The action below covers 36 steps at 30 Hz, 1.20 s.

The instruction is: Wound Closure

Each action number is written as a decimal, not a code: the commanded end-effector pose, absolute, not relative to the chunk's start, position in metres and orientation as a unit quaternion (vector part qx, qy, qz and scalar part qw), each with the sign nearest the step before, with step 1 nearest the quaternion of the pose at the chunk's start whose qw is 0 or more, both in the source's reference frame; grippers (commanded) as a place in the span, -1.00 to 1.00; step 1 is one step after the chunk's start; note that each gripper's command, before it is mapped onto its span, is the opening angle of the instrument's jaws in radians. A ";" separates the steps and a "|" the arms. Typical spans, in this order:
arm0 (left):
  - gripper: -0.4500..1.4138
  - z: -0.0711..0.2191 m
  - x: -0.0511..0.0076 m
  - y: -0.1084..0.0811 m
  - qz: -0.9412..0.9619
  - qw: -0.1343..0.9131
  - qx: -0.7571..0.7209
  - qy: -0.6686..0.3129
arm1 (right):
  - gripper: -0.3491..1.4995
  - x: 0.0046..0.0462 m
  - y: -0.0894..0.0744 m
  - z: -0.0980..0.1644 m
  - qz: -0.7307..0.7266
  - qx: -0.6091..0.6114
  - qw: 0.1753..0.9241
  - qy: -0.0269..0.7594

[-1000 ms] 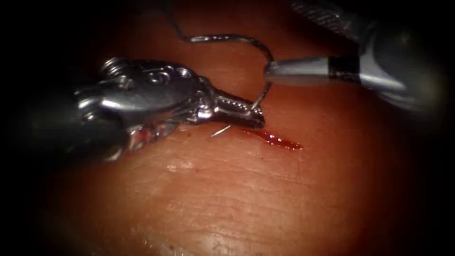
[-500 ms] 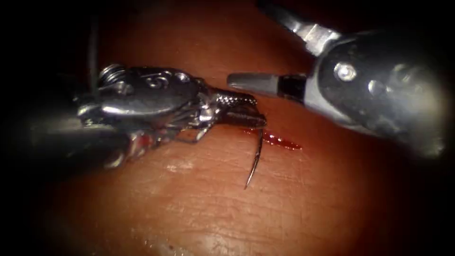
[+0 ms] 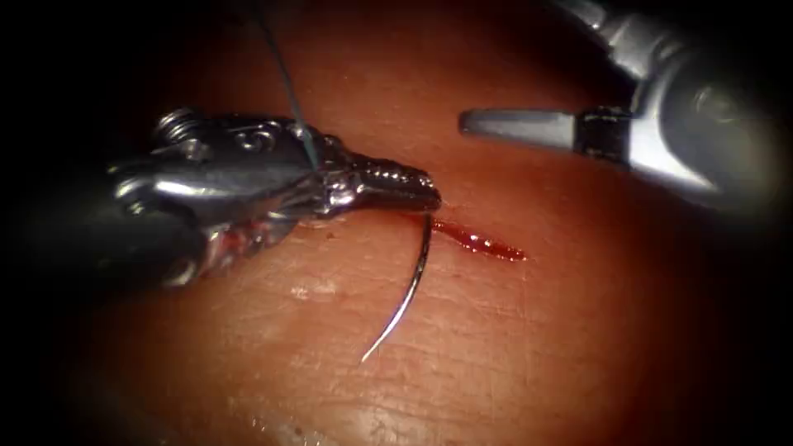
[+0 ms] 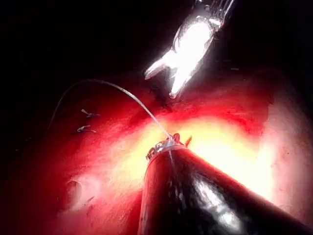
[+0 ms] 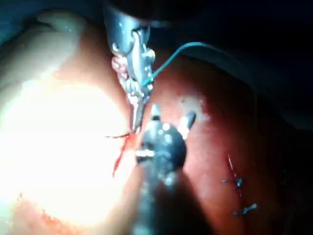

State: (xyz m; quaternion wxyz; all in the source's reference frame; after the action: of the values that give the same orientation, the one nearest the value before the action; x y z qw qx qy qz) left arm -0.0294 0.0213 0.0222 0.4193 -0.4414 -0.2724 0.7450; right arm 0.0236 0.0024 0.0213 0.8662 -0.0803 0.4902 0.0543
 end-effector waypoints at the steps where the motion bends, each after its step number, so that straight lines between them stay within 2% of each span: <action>1: -1.00 0.023 -0.0299 0.022 0.746 0.416 -0.443 -0.272 | 0.43 0.0241 0.002 0.022 0.051 -0.078 0.868 0.488; 4: -1.00 0.023 -0.0299 0.022 0.747 0.416 -0.444 -0.269 | 0.36 0.0245 0.002 0.022 0.042 -0.071 0.869 0.488; 6: -1.00 0.022 -0.0298 0.022 0.748 0.416 -0.444 -0.265 | 0.16 0.0250 0.001 0.022 0.033 -0.060 0.872 0.485; 8: -1.00 0.022 -0.0298 0.022 0.749 0.416 -0.445 -0.261 | -0.17 0.0255 0.000 0.023 0.021 -0.054 0.876 0.480; 11: -1.00 0.021 -0.0297 0.023 0.750 0.417 -0.445 -0.256 | -0.42 0.0261 0.000 0.024 0.015 -0.053 0.878 0.475; 14: -1.00 0.021 -0.0297 0.023 0.749 0.422 -0.444 -0.252 | -0.57 0.0263 -0.001 0.024 0.009 -0.049 0.883 0.466; 24: -1.00 0.027 -0.0297 0.024 0.764 0.401 -0.451 -0.231 | -0.58 0.0240 0.000 0.025 0.015 -0.051 0.888 0.456; 26: -0.93 0.028 -0.0297 0.024 0.768 0.395 -0.452 -0.223 | -0.58 0.0238 0.000 0.025 0.015 -0.051 0.888 0.456; 29: -0.93 0.030 -0.0296 0.024 0.779 0.384 -0.447 -0.213 | -0.58 0.0236 0.000 0.025 0.016 -0.051 0.888 0.456; 31: -0.84 0.031 -0.0295 0.024 0.784 0.380 -0.443 -0.209 | -0.58 0.0236 0.000 0.025 0.016 -0.051 0.888 0.456; 36: -0.23 0.031 -0.0298 0.023 0.785 0.377 -0.443 -0.211 | -0.53 0.0236 0.000 0.025 0.015 -0.051 0.889 0.455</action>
State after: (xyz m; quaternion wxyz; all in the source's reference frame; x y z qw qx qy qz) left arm -0.0293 0.0229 0.0310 0.3763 -0.4432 -0.2147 0.7848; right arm 0.0229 0.0002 0.0245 0.8894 -0.0498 0.4541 0.0161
